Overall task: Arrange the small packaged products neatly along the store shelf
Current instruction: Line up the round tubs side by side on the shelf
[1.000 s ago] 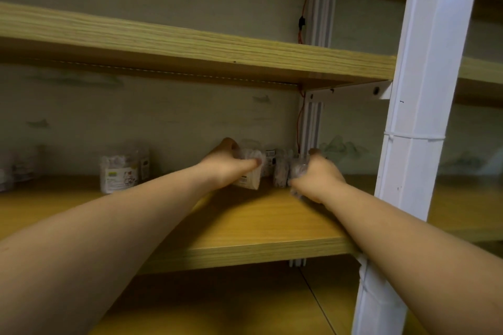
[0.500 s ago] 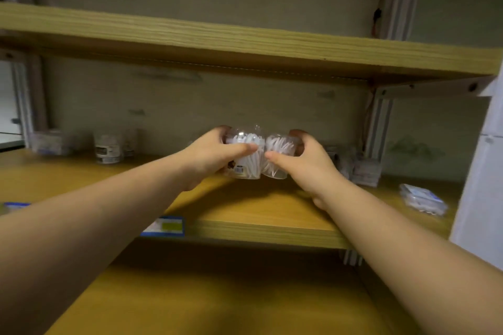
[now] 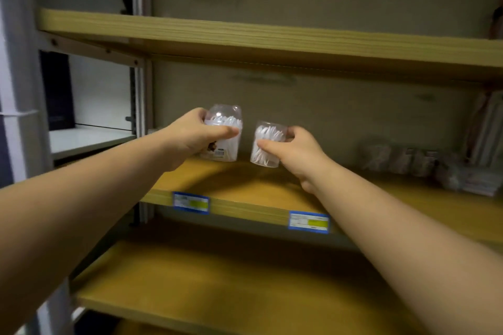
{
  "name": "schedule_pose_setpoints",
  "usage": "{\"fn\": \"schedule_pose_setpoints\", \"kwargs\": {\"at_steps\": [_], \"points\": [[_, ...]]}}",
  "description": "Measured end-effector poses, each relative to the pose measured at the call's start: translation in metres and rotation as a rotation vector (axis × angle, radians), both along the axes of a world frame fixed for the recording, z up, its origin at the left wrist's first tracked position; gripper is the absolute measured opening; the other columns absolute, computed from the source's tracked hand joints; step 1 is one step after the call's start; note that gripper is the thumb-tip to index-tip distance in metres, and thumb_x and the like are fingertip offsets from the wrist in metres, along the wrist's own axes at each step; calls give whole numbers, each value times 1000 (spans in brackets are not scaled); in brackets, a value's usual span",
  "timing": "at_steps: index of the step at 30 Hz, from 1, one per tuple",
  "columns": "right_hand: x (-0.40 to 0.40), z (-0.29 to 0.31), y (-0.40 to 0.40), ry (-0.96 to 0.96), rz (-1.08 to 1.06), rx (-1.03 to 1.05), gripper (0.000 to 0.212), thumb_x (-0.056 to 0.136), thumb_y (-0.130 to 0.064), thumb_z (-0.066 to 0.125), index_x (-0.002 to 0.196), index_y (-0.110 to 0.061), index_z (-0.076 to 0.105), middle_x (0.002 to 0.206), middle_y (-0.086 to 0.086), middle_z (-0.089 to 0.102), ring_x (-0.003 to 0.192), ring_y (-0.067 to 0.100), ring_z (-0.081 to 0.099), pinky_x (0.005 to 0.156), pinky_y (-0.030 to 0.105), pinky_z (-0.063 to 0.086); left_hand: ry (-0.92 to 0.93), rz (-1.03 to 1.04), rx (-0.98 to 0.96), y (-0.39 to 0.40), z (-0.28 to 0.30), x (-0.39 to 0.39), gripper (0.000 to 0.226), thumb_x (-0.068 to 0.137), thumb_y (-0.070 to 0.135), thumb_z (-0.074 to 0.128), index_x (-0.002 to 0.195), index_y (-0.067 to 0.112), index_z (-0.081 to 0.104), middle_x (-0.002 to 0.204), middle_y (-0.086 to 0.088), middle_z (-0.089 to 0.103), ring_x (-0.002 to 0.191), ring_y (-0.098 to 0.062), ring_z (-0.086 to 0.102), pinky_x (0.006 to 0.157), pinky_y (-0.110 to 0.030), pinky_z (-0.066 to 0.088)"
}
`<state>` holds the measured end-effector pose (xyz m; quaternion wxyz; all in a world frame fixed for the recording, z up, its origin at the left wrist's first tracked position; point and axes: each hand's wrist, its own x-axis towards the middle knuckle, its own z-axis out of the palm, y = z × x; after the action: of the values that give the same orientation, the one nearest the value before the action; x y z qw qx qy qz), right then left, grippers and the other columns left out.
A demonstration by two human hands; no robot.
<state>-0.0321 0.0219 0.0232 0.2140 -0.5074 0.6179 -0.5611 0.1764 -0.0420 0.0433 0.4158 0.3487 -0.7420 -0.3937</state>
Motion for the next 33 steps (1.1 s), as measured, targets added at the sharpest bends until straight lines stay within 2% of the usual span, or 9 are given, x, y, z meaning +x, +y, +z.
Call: {"fn": "schedule_pose_setpoints", "kwargs": {"at_steps": [2,5,7,10,15,21,26,29,33], "points": [[27,-4,-19,-18,6,30,43,73,-26,89,106,-26,60,111,4,73,99,24,74,92,47,61,-11,34,18,-20,-6,29,45,79,32,83,111,19,55,108,-8,65,94,-24,67,68,-34,55],[60,-11,-44,-31,-40,48,40,75,-21,89,103,-25,61,110,5,74,99,24,74,94,46,60,-6,73,48,-49,-17,57,34,81,24,82,96,26,52,103,-5,63,93,-23,65,65,-33,55],[74,-15,-57,-30,-80,69,45,73,-22,90,110,-19,64,110,4,74,98,23,74,94,44,60,1,101,64,-70,-24,68,36,79,23,83,100,23,54,103,-5,63,95,-24,65,65,-33,54],[89,-19,-73,-27,-119,114,57,69,-26,91,118,-17,64,112,5,75,98,23,74,94,44,59,-35,126,102,-96,-32,77,53,73,31,86,114,16,54,107,-8,65,97,-26,65,78,-41,59],[105,-16,-89,81,-142,124,44,78,-20,87,110,-24,57,104,0,68,96,20,68,88,35,56,-49,119,84,-118,-33,83,72,55,49,88,114,18,59,107,-7,68,94,-26,68,86,-47,58],[113,-19,-100,183,-147,178,54,80,-26,85,125,-18,56,120,5,68,111,26,66,99,47,55,-62,71,82,-125,-34,83,64,71,43,86,121,18,55,110,-5,65,97,-23,65,86,-40,56],[109,-24,-95,223,-140,195,63,83,-26,81,135,-17,48,127,5,63,117,26,62,95,41,53,-4,2,26,-112,-26,86,60,80,47,78,126,18,52,111,-5,66,95,-20,67,76,-33,57],[103,-17,-79,215,-191,99,62,87,-34,71,141,-17,48,131,5,62,117,25,61,99,42,52,91,-62,-64,-90,-10,77,53,85,49,72,126,19,54,111,-1,67,96,-15,68,69,-24,52],[85,6,-35,216,-154,-157,27,101,-47,53,118,-28,59,112,-9,63,113,16,60,96,36,49,95,-180,-182,-55,13,33,39,86,53,70,114,27,63,106,7,71,97,-8,69,70,-17,54]]}}
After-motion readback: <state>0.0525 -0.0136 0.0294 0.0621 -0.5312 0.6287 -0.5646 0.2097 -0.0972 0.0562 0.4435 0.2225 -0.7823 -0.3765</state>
